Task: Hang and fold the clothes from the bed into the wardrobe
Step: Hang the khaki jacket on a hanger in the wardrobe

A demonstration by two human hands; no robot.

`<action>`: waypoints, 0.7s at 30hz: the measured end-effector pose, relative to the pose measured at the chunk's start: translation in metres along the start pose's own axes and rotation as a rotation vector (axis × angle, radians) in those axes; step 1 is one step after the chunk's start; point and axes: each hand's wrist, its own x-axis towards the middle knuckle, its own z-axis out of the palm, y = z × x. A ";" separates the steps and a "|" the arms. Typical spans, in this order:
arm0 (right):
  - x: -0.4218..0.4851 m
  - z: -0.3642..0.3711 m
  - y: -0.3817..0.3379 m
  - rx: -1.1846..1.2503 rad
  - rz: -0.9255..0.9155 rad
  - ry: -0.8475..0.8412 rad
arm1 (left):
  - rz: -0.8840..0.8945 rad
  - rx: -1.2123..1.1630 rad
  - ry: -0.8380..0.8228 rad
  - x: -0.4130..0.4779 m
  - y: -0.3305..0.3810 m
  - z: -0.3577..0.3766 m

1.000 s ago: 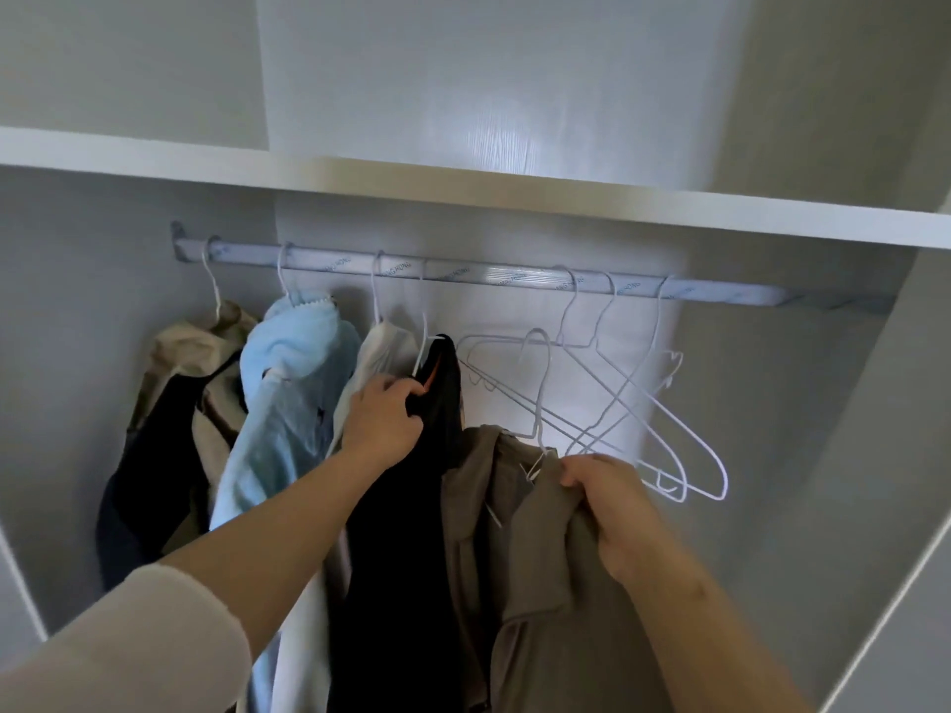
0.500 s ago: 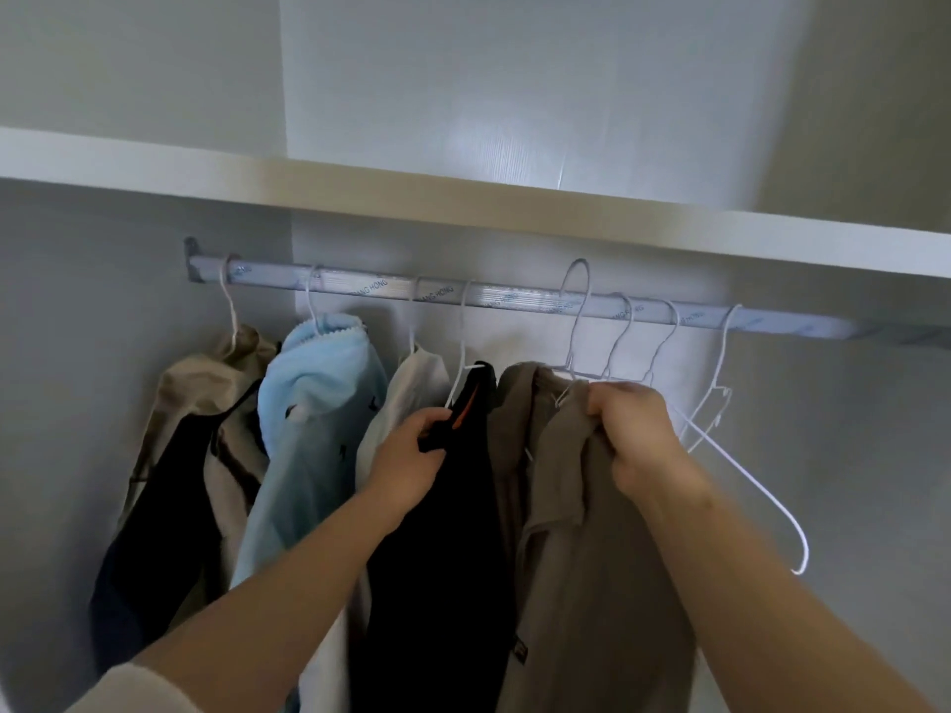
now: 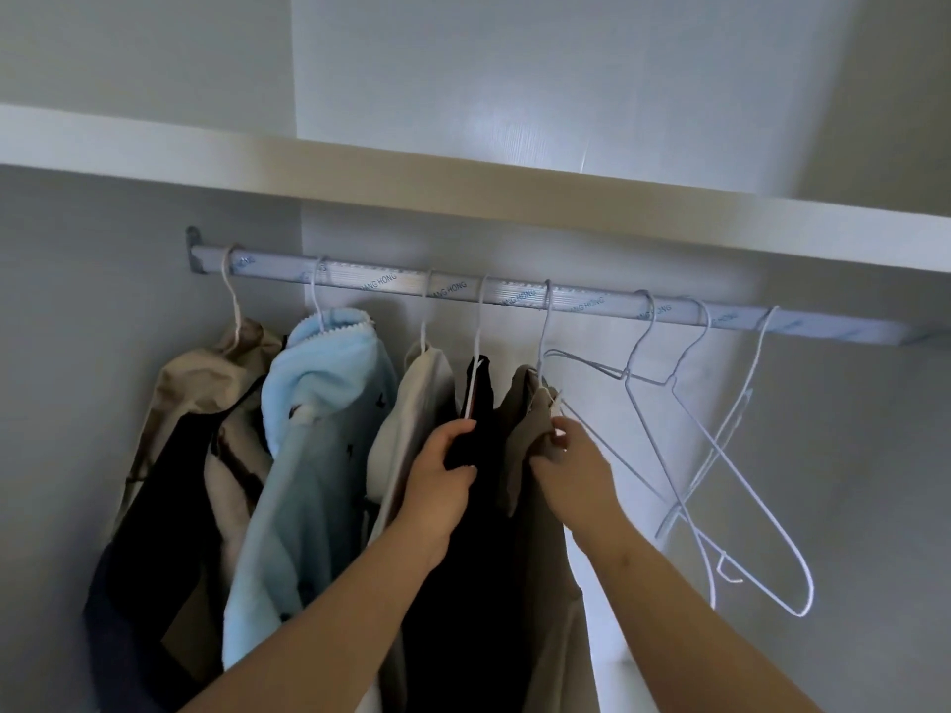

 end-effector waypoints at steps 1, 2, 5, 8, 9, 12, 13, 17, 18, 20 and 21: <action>-0.007 0.001 0.006 -0.054 -0.014 0.002 | -0.003 0.000 0.003 -0.001 0.000 0.001; -0.014 0.002 0.012 -0.080 -0.018 0.010 | -0.011 -0.006 0.007 -0.002 0.001 0.002; -0.031 0.006 0.027 -0.155 -0.053 0.021 | -0.032 -0.047 0.020 -0.006 0.005 0.003; -0.044 0.011 0.039 -0.247 -0.068 0.012 | -0.044 -0.045 0.022 -0.013 0.004 0.004; -0.047 0.013 0.042 -0.251 -0.060 0.010 | -0.047 -0.029 0.012 -0.017 0.002 0.004; -0.057 0.019 0.050 -0.213 0.007 -0.013 | -0.058 0.026 -0.023 -0.029 -0.001 0.005; -0.061 0.021 0.053 -0.184 0.030 -0.031 | -0.062 0.043 -0.030 -0.033 -0.002 0.004; -0.088 0.026 0.065 -0.132 0.092 -0.137 | -0.080 0.068 -0.020 -0.058 -0.006 0.003; -0.096 0.025 0.068 -0.133 0.099 -0.139 | -0.085 0.062 -0.014 -0.067 -0.008 0.003; -0.110 0.021 0.073 -0.118 0.102 -0.109 | -0.100 0.068 -0.005 -0.086 -0.014 0.006; -0.118 0.018 0.076 -0.104 0.102 -0.094 | -0.113 0.090 -0.001 -0.097 -0.018 0.007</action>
